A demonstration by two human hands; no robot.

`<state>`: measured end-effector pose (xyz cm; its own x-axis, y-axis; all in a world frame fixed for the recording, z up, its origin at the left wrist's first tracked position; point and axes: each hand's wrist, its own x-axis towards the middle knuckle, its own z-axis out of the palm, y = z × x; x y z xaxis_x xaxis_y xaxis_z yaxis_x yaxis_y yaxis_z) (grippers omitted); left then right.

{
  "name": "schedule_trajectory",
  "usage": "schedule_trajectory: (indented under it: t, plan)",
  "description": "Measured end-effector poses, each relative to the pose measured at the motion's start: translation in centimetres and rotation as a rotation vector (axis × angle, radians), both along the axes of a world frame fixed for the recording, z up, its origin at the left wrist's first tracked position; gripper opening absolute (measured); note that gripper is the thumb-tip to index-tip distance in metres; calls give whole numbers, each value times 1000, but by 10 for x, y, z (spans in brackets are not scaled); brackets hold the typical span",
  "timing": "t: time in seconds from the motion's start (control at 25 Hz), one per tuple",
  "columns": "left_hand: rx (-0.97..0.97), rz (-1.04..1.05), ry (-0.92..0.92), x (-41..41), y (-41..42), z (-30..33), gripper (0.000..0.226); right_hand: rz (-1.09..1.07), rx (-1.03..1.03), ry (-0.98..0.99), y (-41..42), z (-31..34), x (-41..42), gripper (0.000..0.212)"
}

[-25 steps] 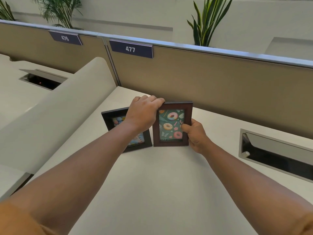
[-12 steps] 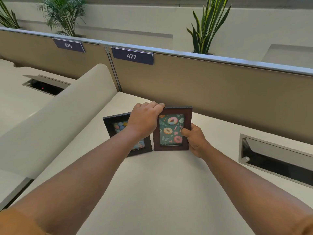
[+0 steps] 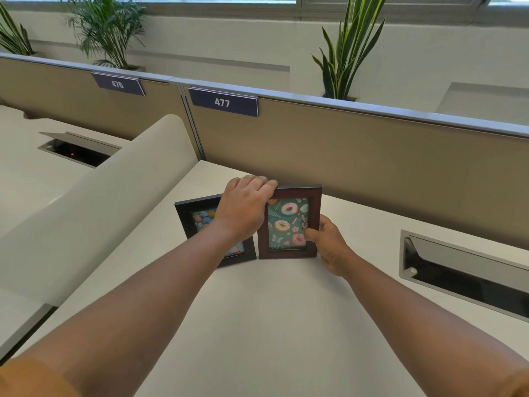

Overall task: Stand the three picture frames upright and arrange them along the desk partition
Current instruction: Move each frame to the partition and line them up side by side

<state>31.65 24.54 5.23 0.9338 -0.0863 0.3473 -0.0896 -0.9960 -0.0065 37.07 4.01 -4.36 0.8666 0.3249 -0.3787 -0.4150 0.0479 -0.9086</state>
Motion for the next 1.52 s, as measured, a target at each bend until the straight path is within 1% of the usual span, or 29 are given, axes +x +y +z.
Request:
schedule_trajectory:
  t: [0.08, 0.12, 0.16, 0.2, 0.24, 0.32, 0.4, 0.44, 0.52, 0.6, 0.72, 0.84, 0.92, 1.0, 1.08, 1.2, 1.32, 1.44, 1.48, 1.52]
  plan:
    - [29, -34, -30, -12, -9, 2, 57, 1, -44, -36, -10, 6, -11, 58]
    - [38, -46, -31, -19, -17, 3, 59, 2, -107, -57, -15, 11, -20, 68]
    - [36, -57, -19, -27, -27, 4, 59, 6, -206, -95, -20, 17, -30, 74]
    - [20, -84, -6, -38, -42, 7, 56, 18, -344, -170, -29, 26, -44, 76]
    - [-4, -123, 9, -49, -59, 10, 48, 54, -517, -271, -40, 39, -60, 73]
    - [-72, -187, 69, -69, -96, 14, 30, 220, -902, -455, -66, 65, -90, 60]
    - [-157, -282, 128, -94, -142, 21, 24, 376, -1213, -557, -107, 97, -123, 43]
    - [-202, -323, 154, -107, -166, 23, 24, 424, -1326, -585, -129, 112, -139, 35]
    - [-291, -398, 207, -128, -211, 30, 26, 436, -1475, -624, -174, 136, -169, 18]
    - [-338, -481, 288, -148, -257, 39, 27, 367, -1567, -616, -219, 152, -197, 11]
    - [-346, -647, 403, -186, -334, 52, 28, 179, -1639, -549, -289, 160, -247, 20]
    - [-355, -744, 423, -214, -391, 54, 30, -25, -1640, -572, -343, 153, -289, 19]
    - [-333, -801, 417, -227, -417, 55, 31, -178, -1595, -596, -371, 145, -310, 24]
    - [-271, -855, 399, -237, -436, 55, 33, -337, -1496, -605, -394, 138, -328, 28]
    - [-171, -895, 357, -245, -451, 53, 35, -454, -1367, -588, -410, 127, -345, 27]
    - [-37, -935, 288, -255, -465, 43, 30, -566, -1115, -516, -419, 109, -363, 35]
    - [-18, -939, 289, -262, -470, 34, 19, -636, -835, -429, -421, 92, -378, 42]
    - [-44, -945, 278, -263, -467, 28, 26, -639, -374, -312, -421, 76, -394, 46]
    - [-61, -936, 273, -262, -464, 28, 30, -620, -245, -286, -422, 72, -398, 45]
    - [-89, -922, 264, -260, -459, 30, 34, -578, -166, -259, -421, 69, -401, 43]
